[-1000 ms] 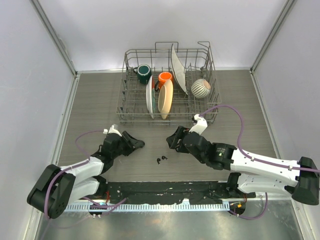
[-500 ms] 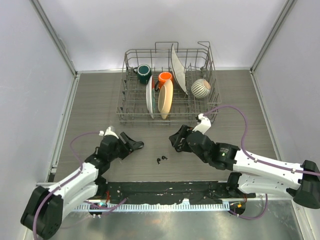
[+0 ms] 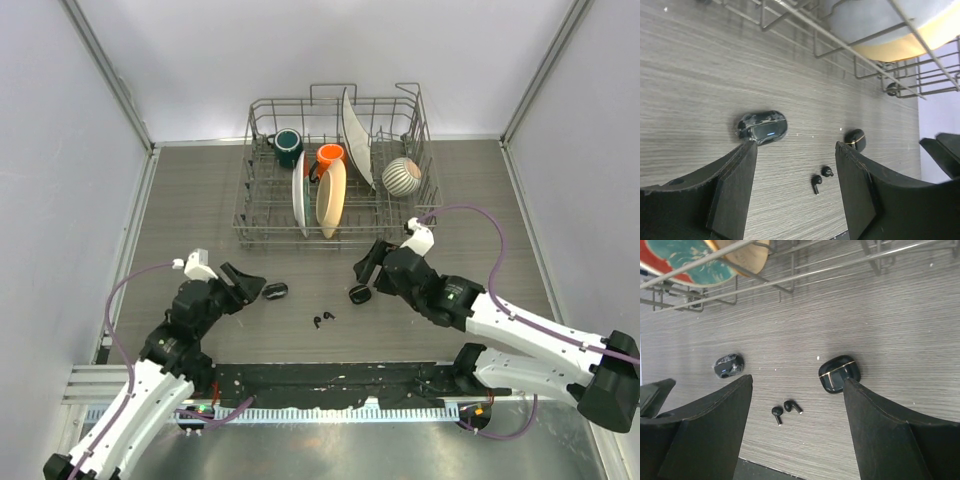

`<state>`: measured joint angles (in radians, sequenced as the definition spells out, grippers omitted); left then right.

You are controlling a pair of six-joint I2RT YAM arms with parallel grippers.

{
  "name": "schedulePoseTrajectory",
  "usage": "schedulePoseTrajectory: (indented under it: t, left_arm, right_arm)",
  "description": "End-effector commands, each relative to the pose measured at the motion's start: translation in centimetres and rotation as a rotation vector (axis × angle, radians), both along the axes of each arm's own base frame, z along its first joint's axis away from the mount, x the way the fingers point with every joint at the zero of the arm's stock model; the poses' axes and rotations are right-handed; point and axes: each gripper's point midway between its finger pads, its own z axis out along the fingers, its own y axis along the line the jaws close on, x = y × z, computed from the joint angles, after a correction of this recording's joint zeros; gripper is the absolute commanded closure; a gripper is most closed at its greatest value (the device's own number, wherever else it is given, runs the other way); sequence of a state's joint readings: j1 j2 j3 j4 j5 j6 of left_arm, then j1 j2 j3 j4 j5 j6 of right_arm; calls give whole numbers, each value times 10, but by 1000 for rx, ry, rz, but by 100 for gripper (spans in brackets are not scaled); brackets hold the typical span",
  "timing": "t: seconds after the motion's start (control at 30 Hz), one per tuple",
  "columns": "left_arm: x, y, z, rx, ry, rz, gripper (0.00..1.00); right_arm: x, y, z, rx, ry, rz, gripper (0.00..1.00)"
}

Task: Insert the wireless bluetooth earbuds into the charging case
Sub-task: Pick up the charging case at the center of the board.

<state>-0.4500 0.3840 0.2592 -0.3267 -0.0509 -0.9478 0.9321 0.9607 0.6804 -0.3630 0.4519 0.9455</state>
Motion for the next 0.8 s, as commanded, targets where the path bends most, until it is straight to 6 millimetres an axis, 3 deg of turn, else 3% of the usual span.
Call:
schedulePoseTrajectory:
  t: [0.0, 0.13, 0.27, 0.3, 0.33, 0.43, 0.47, 0.53, 0.57, 0.6, 0.7, 0.77]
  left_arm:
    - [0, -3, 34, 1, -166, -62, 32]
    - [0, -3, 60, -43, -292, -64, 28]
    - [-2, 0, 75, -21, -342, -72, 18]
    - [-3, 2, 81, -19, -346, -62, 5]
    - [-4, 2, 75, -2, -306, -63, 0]
    - [-4, -2, 85, 6, -296, -92, 0]
    - [-2, -3, 80, 25, -263, -96, 0]
    - [-3, -7, 84, 26, -238, -120, 0]
    - [0, -7, 87, 32, -220, -115, 0]
    - [2, -7, 86, 42, -201, -112, 0]
    - [3, -7, 89, 104, -190, -142, 0]
    - [2, -10, 91, 121, -203, -177, 0]
  right_arm:
    - [2, -2, -7, 66, 71, -68, 21]
    - [0, -1, -16, 166, 181, -210, 14]
    - [1, 8, -6, 166, 221, -208, 14]
    - [-2, 4, -9, 142, 250, -227, 13]
    - [-1, 0, -8, 134, 254, -257, 13]
    - [-3, -9, -5, 200, 301, -389, 7]
    - [-10, -15, -18, 221, 344, -438, 7]
    - [-13, -7, -20, 339, 358, -436, 7]
    - [-16, -10, -37, 332, 344, -406, 7]
    - [-6, 4, -13, 458, 261, -340, 7]
    - [0, -4, -15, 374, 136, -268, 7]
    - [0, -22, -20, 186, 76, -225, 7]
